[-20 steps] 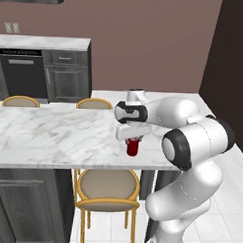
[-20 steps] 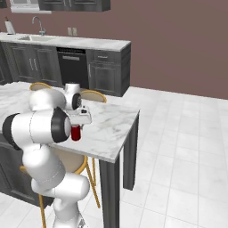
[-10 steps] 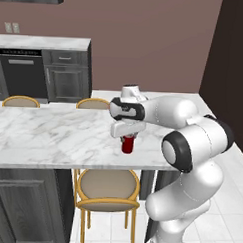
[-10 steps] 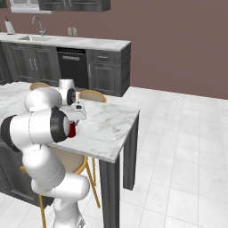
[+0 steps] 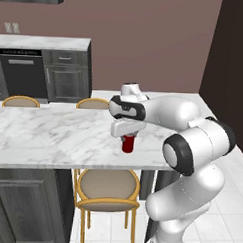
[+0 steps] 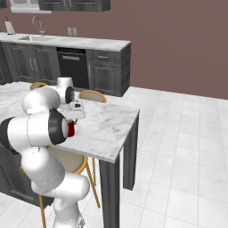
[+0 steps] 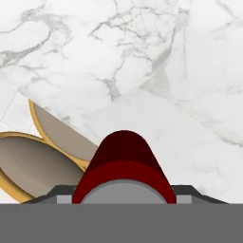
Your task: Four empty soda cans are scattered around the kitchen. Gather all the cans and cluster them next to the stove for recycling.
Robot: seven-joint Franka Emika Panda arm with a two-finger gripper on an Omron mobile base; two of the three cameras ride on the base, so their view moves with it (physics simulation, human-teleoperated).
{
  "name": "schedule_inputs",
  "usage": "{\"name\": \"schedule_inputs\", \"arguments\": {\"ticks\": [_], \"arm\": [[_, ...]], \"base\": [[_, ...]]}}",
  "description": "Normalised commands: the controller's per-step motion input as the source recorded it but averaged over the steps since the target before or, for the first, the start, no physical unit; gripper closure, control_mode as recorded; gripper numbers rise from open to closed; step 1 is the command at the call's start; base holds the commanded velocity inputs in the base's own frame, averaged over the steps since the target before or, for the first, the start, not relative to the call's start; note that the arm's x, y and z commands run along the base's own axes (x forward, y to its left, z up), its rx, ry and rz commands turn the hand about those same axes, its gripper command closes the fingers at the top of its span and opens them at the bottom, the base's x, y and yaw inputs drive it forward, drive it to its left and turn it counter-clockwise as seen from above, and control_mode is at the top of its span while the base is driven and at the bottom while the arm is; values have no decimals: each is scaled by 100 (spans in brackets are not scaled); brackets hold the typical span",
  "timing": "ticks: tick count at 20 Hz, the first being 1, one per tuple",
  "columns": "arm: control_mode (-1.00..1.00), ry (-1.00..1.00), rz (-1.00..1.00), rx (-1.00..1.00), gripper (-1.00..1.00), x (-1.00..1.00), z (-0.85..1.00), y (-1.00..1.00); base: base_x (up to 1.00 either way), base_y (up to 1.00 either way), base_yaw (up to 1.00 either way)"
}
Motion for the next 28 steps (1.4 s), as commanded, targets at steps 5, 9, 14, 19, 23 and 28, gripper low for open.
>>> {"name": "schedule_inputs", "arguments": {"ticks": [5, 9, 14, 19, 23, 28], "arm": [[-100, 0, 4, 0, 100, -10, 4, -1], [-100, 0, 4, 0, 100, -1, 1, -2], [-100, 0, 5, 0, 100, -8, 0, -5], [-100, 0, 7, 0, 100, -11, 0, -7], [-100, 0, 8, 0, 100, -20, 0, 0], [100, 0, 0, 0, 100, 0, 0, 0]], "base": [[0, 0, 0], [0, 0, 0], [0, 0, 0], [0, 0, 0], [0, 0, 0], [-32, -1, 8]]}}
